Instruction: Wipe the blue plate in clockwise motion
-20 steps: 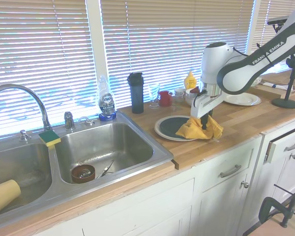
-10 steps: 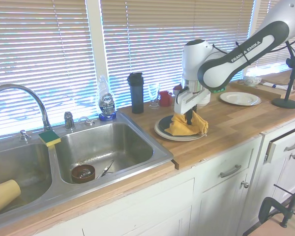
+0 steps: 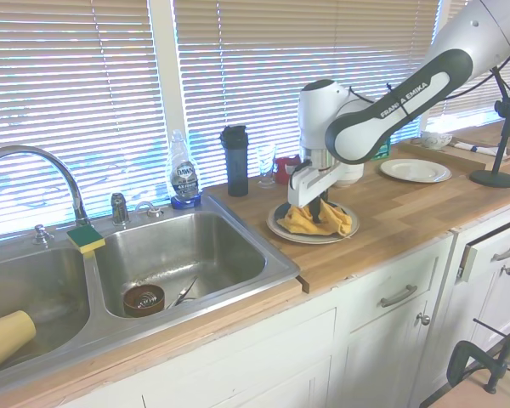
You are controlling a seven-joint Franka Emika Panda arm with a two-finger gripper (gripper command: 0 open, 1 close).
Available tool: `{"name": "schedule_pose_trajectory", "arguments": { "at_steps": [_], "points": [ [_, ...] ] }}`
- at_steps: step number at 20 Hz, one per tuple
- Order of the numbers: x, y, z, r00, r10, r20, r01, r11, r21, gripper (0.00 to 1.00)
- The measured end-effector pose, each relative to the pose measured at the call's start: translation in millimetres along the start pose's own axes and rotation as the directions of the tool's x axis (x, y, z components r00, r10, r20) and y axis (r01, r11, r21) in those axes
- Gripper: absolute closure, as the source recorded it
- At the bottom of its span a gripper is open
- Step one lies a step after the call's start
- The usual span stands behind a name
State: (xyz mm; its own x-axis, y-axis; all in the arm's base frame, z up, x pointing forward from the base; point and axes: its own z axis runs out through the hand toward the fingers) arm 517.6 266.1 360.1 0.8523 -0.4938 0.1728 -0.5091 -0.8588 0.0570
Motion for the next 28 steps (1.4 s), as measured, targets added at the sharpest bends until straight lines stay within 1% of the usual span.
{"name": "schedule_pose_trajectory", "arguments": {
  "at_steps": [5, 9, 13, 17, 20, 22, 25, 28],
  "points": [
    [30.6, -17.9, 2.0, 0.999, 0.047, 0.002, -0.047, 0.999, 0.004, 1.0],
    [64.5, -20.8, 7.0, 0.995, 0.095, -0.004, -0.095, 0.995, 0.001, 1.0],
    [91.2, -8.3, 9.7, 0.99, 0.139, -0.016, -0.14, 0.99, -0.005, 1.0],
    [111.4, 11.7, 13.0, 0.986, 0.165, -0.021, -0.165, 0.986, -0.018, 1.0],
    [113.3, 30.7, 14.1, 0.985, 0.17, -0.019, -0.17, 0.985, -0.03, 1.0],
    [106.2, 42.6, 13.4, 0.986, 0.168, -0.017, -0.169, 0.985, -0.036, 1.0],
    [87.4, 56.5, 12.7, 0.988, 0.156, -0.014, -0.156, 0.987, -0.04, 1.0],
    [62.1, 62.1, 12.5, 0.992, 0.127, -0.01, -0.127, 0.991, -0.037, 1.0]
  ]
}}
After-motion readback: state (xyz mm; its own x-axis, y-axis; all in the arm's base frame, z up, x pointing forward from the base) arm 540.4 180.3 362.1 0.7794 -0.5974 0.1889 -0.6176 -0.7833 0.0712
